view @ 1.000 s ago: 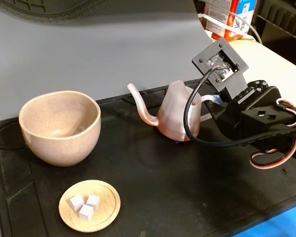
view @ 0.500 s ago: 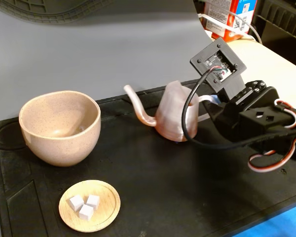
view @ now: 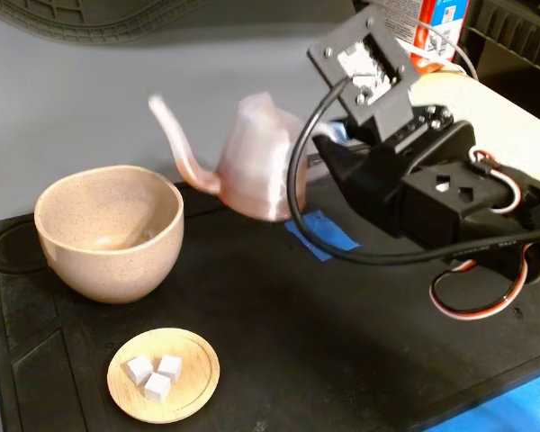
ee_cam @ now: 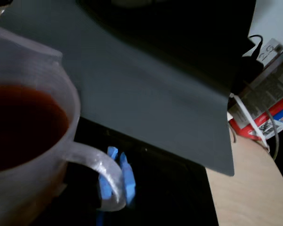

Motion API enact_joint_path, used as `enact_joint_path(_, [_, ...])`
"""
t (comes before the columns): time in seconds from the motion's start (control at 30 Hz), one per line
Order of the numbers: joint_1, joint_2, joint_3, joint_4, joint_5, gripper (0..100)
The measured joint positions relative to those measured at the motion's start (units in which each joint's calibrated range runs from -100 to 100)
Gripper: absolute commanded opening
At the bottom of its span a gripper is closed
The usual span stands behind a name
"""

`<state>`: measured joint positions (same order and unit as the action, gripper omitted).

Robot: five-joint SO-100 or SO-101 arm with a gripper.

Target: Pick up a kettle and pour liquid into a cup.

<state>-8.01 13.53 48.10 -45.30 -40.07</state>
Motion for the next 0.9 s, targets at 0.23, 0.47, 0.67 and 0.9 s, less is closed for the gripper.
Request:
enact_joint_path(0.23, [0.0,-3.08,0.0,0.0,0.1,0])
enact_joint_path(0.47, [0.0,-3.08,0.0,0.0,2.36,0])
enact_joint_path(0.67, [-0.45,-3.08,-4.38,0.0,5.66,0])
enact_joint_path(0.9, [-0.45,-3.08,-5.94,0.0,12.05,0])
